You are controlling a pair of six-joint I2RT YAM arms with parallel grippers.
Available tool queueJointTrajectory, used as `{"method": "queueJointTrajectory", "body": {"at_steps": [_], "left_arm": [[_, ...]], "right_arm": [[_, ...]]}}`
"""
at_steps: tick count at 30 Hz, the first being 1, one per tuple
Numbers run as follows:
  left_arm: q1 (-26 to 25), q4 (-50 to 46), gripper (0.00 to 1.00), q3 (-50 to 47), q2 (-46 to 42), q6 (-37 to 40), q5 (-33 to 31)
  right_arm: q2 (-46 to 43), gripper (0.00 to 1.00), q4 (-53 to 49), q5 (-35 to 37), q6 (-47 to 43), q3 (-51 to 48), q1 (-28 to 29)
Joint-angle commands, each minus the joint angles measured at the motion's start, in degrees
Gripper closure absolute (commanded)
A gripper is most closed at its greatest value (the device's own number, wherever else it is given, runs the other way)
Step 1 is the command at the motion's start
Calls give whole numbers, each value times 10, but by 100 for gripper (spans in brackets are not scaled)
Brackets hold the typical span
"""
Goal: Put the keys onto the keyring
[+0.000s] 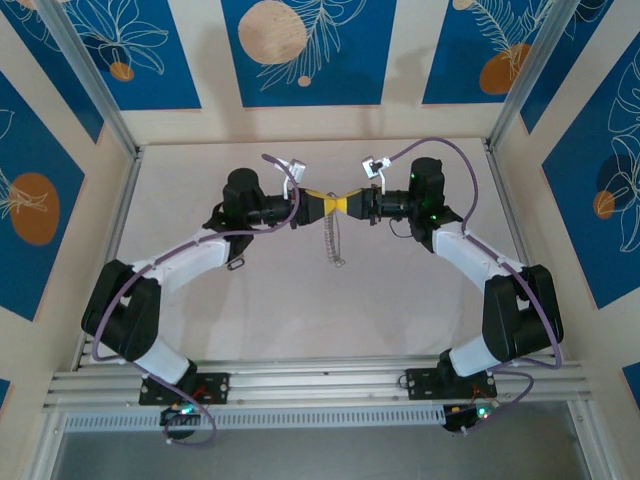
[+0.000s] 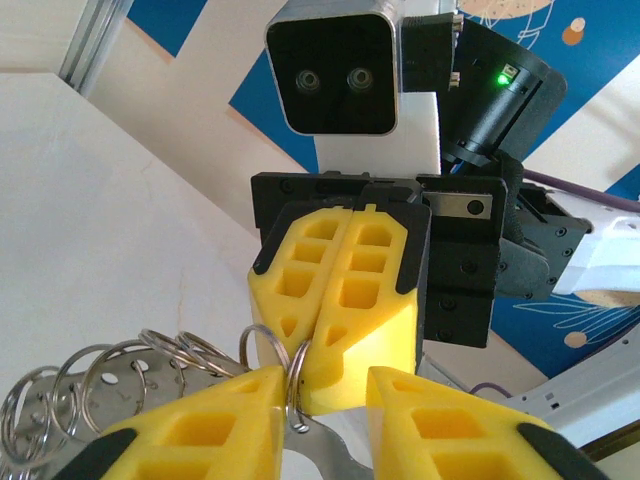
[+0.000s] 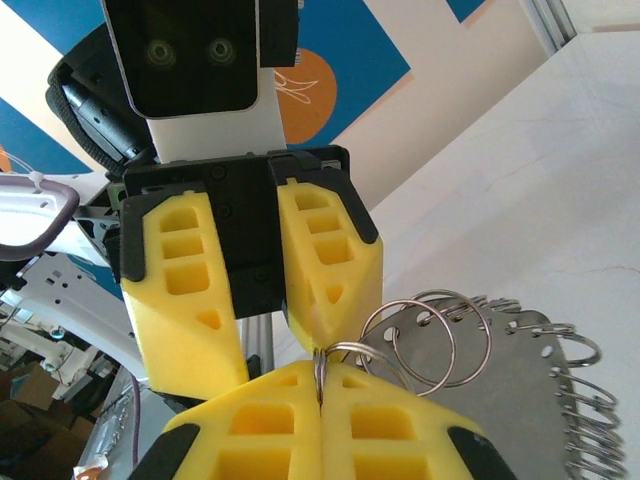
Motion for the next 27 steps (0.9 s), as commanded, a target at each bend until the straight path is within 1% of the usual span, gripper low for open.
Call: {"method": "queueJointTrajectory", "body": {"at_steps": [1,3,6,7,10,13,20,27], "left_arm": [[-14,51,79,-6,8,-13,38],[-16,60,84,-4,10,-15,42],[-21,66,87,-2,15,-15,48],[-22,67,90,-1,16,-14,49],[-26,68,93,-2,22,-6,47],[-28,70,100,-2,30,0,45],[-28,110,100,-17,40,-3,30],[-27,113,100,-21,42,6,8]], "right_arm": [[-15,100,23,-3,13,-10,2],[-15,100,25,-2,15,-12,3],[-15,100,25,1,16,-15,4],[-14,100,25,3,16,-16,5],[-8,100,28,8,19,-20,6],[1,100,38,12,23,-26,5],[13,100,57,19,41,-34,0],[6,86,85,17,67,-50,-17]]}}
